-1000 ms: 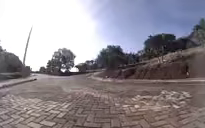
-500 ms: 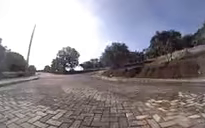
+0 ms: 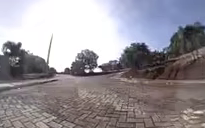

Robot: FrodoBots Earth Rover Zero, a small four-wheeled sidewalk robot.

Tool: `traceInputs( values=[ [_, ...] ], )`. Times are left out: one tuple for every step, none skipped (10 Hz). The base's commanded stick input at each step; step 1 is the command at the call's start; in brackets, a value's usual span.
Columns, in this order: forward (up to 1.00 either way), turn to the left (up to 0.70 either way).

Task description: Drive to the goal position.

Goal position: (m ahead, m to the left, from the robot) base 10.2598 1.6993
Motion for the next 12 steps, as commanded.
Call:
traceInputs(
  values=[
    [1.00,0.00],
    [1.00,0.00],
    [1.00,0.00],
    [1.00,0.00],
    [1.00,0.00],
    [1.00,0.00],
    [1.00,0.00],
    [1.00,0.00],
    [1.00,0.00],
    [1.00,0.00],
    [1.00,0.00],
    [1.00,0.00]
  ],
)
